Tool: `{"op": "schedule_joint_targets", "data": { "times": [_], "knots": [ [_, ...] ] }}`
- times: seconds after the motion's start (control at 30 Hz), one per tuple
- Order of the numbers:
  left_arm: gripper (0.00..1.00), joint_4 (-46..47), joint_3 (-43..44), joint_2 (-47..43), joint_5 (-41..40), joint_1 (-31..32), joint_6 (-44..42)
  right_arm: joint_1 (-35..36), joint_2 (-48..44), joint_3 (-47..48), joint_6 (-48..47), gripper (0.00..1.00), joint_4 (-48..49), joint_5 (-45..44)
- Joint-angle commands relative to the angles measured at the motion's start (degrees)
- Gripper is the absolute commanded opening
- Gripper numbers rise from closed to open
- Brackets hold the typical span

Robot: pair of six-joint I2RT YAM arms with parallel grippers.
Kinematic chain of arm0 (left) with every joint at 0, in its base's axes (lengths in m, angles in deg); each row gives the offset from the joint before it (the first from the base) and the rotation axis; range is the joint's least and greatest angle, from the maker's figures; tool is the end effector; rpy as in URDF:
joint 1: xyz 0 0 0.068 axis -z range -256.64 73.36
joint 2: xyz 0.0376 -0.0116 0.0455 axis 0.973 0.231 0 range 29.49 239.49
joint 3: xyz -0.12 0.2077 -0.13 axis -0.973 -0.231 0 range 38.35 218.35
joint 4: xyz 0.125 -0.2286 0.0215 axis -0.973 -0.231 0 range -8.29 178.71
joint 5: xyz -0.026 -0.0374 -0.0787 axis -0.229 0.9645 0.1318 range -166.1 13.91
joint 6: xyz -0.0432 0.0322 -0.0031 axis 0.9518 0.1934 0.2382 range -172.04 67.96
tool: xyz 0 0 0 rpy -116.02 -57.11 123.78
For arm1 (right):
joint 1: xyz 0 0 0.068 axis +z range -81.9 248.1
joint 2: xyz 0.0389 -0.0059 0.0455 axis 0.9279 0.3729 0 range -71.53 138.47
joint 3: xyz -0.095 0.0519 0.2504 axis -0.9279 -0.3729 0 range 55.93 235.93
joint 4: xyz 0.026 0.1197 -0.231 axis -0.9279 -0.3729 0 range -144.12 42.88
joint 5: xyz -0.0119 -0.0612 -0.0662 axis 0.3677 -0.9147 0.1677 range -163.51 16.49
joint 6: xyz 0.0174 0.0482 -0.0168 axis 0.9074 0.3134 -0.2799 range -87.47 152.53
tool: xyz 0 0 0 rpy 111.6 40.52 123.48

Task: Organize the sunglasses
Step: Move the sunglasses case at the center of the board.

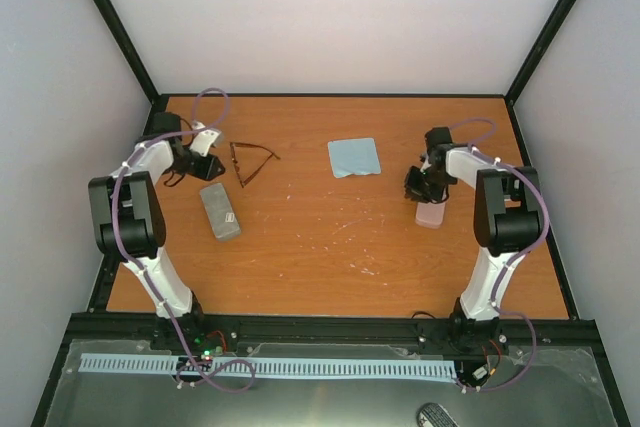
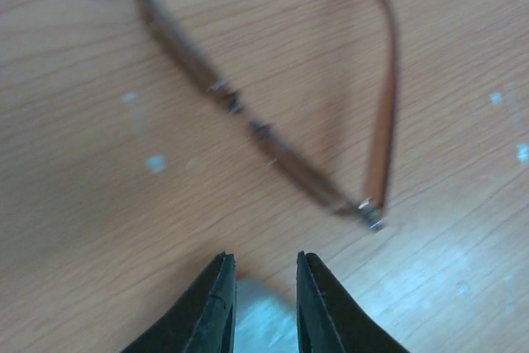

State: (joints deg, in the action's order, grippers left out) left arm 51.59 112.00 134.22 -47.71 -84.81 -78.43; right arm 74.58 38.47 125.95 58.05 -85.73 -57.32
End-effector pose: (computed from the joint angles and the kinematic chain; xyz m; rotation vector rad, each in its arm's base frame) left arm 0.3656 0.0353 0.1959 0.5361 2.5438 -0.4787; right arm 0.3546 0.0502 0.1440 0.4526 2.9550 0.4909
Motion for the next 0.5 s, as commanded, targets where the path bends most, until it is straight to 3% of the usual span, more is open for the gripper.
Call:
{"op": "schedule_joint_targets", "data": {
  "times": [0.0,0.27,0.37,0.47],
  "knots": [
    [0.21,-4.3,0.9,-2.3,-4.4,-5.0,-6.7,-4.4,0.2,-4.9,-3.8,0.16,-5.8,-8.0],
    [0.21,-4.9,-1.7,-0.5,-8.4,-10.4,-13.2,-10.4,-3.0,-5.3,-7.8,0.19,-7.0,-8.4],
    [0.21,-5.8,-1.7,2.3,-8.6,-10.4,-14.1,-7.5,-7.1,-2.8,-9.3,0.21,-5.8,-5.3],
    [0.2,-6.8,-2.9,3.9,-8.7,-10.4,-15.1,-0.3,-10.3,2.3,-12.9,0.32,-6.3,-6.2]
  ]
}}
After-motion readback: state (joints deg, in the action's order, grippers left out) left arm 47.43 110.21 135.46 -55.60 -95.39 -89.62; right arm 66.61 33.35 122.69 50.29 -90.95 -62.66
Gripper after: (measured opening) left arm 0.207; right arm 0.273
